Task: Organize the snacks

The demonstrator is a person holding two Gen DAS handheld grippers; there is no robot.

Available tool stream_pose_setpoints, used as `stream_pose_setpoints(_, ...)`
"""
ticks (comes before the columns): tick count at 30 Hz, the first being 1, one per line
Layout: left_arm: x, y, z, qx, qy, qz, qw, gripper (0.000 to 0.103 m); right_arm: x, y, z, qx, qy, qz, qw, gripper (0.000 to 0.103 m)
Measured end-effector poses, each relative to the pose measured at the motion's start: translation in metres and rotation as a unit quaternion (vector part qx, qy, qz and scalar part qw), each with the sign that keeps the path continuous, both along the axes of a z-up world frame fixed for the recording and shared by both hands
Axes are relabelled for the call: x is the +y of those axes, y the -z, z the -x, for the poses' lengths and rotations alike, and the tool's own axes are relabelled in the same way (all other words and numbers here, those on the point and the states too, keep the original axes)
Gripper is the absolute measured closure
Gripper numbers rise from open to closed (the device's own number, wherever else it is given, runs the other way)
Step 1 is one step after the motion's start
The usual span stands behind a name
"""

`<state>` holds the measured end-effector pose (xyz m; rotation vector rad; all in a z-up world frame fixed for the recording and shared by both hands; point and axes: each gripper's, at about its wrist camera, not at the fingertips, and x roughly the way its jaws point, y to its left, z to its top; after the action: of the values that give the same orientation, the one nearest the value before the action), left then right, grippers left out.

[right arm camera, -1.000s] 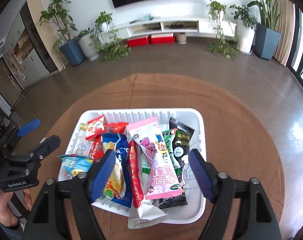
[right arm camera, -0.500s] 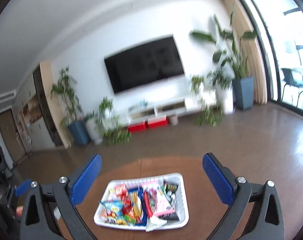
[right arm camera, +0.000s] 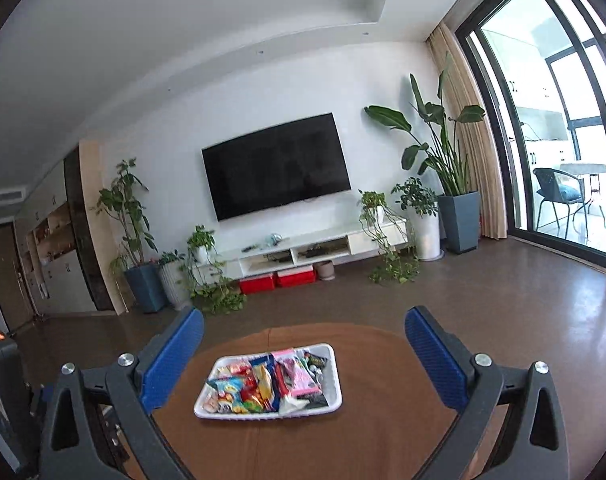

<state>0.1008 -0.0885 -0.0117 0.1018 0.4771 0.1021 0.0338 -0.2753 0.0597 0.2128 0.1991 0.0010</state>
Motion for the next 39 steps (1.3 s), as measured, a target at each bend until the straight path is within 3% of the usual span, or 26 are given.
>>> stream_pose_setpoints(8, 0.004, 0.032, 0.009, 0.050, -0.003, 0.023, 0.9985, 0.000, 0.031, 0.043, 0.012, 0.086, -0.016, 0.048, 0.995, 0.000)
stream_pose_setpoints(12, 0.013, 0.049, 0.006, 0.076, -0.003, 0.049, 0.9959, 0.000, 0.035, 0.063, 0.012, 0.125, -0.016, 0.046, 0.991, 0.000)
stream_pose_setpoints(18, 0.017, 0.075, -0.003, 0.107, -0.004, 0.054, 0.9928, 0.000, 0.038, 0.102, 0.001, 0.200, -0.012, 0.045, 0.979, 0.000)
stream_pose_setpoints(26, 0.020, 0.097, -0.015, 0.128, -0.004, 0.061, 0.9899, 0.000, 0.045, 0.120, -0.002, 0.240, -0.017, 0.053, 0.969, 0.000)
stream_pose_setpoints(39, 0.020, 0.110, -0.022, 0.144, 0.000, 0.069, 0.9873, 0.000, 0.045, 0.122, -0.001, 0.268, -0.024, 0.054, 0.962, 0.000)
